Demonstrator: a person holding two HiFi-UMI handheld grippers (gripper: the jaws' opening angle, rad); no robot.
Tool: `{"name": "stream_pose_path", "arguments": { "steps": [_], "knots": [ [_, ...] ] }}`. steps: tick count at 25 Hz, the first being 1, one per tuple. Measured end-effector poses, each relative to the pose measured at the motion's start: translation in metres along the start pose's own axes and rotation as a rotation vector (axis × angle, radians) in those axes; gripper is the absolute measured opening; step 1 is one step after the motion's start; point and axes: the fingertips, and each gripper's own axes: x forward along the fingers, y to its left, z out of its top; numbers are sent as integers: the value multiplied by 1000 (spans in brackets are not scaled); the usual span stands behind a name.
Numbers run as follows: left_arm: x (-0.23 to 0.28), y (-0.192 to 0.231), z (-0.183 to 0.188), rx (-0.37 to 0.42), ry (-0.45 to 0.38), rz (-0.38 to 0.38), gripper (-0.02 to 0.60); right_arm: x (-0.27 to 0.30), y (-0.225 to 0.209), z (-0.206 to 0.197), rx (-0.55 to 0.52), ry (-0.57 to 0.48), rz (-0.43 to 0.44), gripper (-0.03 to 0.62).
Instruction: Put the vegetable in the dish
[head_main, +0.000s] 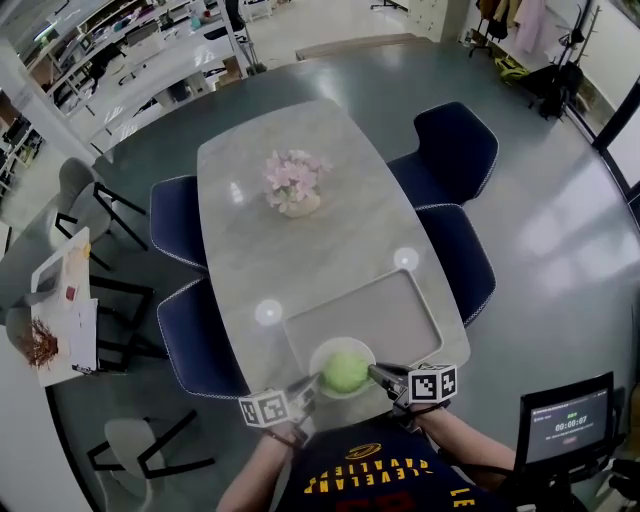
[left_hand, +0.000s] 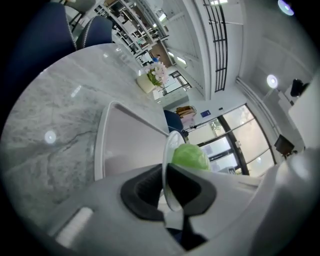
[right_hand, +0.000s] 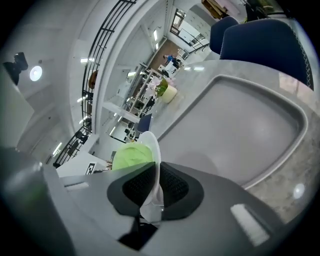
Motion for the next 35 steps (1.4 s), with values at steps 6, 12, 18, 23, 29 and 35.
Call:
{"name": "stream_pose_path", "arguments": {
  "steps": [6,12,18,23,29,35],
  "knots": [
    [7,26,6,-98,2,0,25,22,-14,7,26,29,-5,31],
    [25,48,13,-120,41,46,25,39,-40,11,98,52,-43,32],
    [37,58,13,-127,89,105,28,45,-57,12,116,80,-112,40],
    [42,61,14,-110,121,155,32,46,-62,15,120,88,-143,41],
    [50,65,14,-64,182,255,51,45,-67,24,79,100,-190,43],
    [62,66,23,-5,228,291,61,45,-71,41,39,104,-224,43]
  ]
}}
